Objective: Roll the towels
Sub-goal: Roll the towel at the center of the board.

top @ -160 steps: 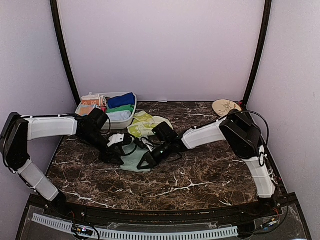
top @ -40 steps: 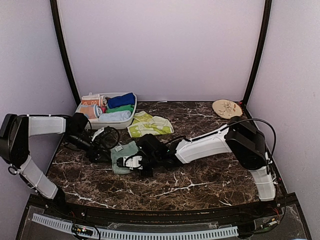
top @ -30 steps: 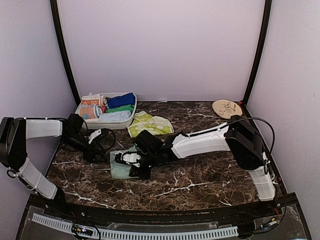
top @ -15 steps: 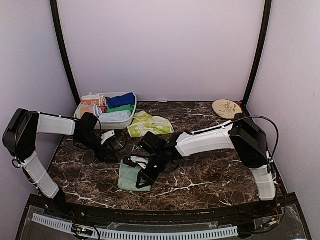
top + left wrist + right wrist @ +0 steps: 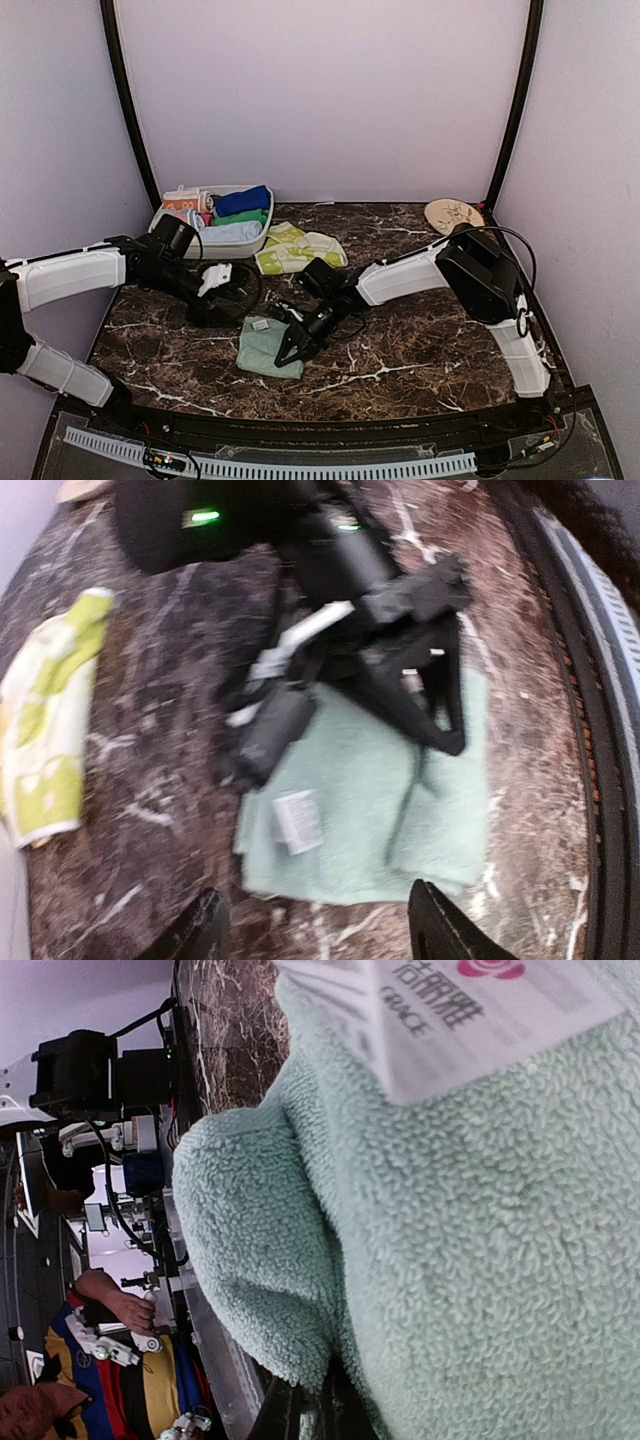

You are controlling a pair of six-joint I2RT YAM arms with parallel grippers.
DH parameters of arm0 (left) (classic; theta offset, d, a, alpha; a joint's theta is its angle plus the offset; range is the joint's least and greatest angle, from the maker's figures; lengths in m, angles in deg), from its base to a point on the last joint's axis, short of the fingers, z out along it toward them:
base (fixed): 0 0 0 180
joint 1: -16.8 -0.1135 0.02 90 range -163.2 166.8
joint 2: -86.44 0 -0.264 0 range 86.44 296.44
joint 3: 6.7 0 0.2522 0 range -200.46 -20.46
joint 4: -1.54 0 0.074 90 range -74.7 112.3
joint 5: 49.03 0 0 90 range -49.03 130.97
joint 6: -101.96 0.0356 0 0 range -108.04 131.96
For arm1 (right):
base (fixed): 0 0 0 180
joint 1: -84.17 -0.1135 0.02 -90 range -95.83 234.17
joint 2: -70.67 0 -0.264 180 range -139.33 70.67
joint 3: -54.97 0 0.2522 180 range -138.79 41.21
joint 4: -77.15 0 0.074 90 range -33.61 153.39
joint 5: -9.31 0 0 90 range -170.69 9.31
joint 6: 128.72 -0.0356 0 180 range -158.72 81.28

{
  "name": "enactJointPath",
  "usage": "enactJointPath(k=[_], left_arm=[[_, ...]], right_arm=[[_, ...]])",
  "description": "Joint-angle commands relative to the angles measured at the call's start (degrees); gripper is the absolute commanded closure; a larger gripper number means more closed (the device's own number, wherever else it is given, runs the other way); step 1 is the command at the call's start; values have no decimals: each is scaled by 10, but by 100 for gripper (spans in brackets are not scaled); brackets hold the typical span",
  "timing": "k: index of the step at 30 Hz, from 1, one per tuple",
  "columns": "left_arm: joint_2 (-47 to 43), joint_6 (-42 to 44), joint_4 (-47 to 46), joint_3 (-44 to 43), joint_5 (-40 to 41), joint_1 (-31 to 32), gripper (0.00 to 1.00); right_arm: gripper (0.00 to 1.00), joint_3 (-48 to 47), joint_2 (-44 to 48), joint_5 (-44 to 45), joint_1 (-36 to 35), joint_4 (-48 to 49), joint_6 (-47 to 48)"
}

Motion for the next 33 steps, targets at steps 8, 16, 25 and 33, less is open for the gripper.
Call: enactJointPath(k=[8,16,25,33], left_arm=[[52,12,-41,70,156,207,39],[91,11,-93,82,209,236,46],[118,-8,-104,102,249,227,78],[149,-52,-6,46,106,145,96]], right_arm=[[100,3,-61,60,12,-24,-82],[100,11,-54,60,17,14,-114],[84,90,1,49,50,138,-178],[51,157,101,124,84,157,-101]])
